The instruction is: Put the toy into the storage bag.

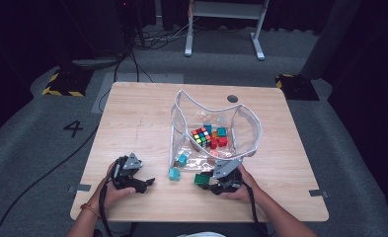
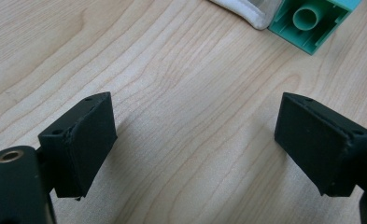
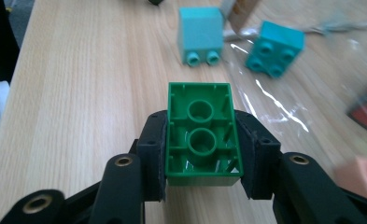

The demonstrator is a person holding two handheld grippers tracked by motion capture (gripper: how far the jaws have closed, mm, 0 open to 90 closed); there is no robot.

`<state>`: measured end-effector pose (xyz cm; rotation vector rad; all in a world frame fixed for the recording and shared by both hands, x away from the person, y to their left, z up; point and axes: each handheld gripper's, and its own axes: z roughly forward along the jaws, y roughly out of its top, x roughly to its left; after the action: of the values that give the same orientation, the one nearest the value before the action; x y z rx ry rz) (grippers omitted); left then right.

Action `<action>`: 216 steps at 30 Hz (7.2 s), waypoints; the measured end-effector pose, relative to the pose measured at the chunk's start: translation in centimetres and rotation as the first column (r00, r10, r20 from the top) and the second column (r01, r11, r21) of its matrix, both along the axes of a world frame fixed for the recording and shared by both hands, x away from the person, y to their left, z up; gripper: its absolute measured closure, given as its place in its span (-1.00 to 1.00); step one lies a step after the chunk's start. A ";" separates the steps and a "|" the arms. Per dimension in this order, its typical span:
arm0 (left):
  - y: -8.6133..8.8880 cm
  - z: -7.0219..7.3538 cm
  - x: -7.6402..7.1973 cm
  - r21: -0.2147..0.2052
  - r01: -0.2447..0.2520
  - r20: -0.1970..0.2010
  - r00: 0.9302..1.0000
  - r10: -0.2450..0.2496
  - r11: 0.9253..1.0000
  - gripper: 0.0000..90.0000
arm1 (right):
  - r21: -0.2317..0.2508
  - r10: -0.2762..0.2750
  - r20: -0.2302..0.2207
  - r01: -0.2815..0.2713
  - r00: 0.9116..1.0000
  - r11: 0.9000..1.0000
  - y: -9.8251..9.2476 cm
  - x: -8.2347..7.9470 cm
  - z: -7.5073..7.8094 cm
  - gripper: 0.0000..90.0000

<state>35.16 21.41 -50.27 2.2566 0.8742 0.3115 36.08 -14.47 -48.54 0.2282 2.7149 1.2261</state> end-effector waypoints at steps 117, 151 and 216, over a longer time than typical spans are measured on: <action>0.0 0.0 0.1 0.000 0.008 -0.003 1.000 -0.008 1.000 -0.72 | -0.366 0.004 0.152 0.053 0.988 0.929 1.9 11.3 14.1 0.31; 0.0 0.0 0.1 0.000 0.008 -0.002 1.000 -0.008 1.000 -0.72 | -0.429 -0.158 0.090 0.181 0.983 0.885 -5.1 11.8 13.9 0.30; 0.0 0.0 0.1 0.002 0.007 -0.003 1.000 -0.007 1.000 -0.72 | 0.083 -0.390 0.266 0.383 0.881 0.920 -14.0 3.0 17.5 -0.39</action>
<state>35.24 21.42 -50.27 2.2618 0.8675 0.3055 39.10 -28.50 -31.04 0.5310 2.2689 1.0841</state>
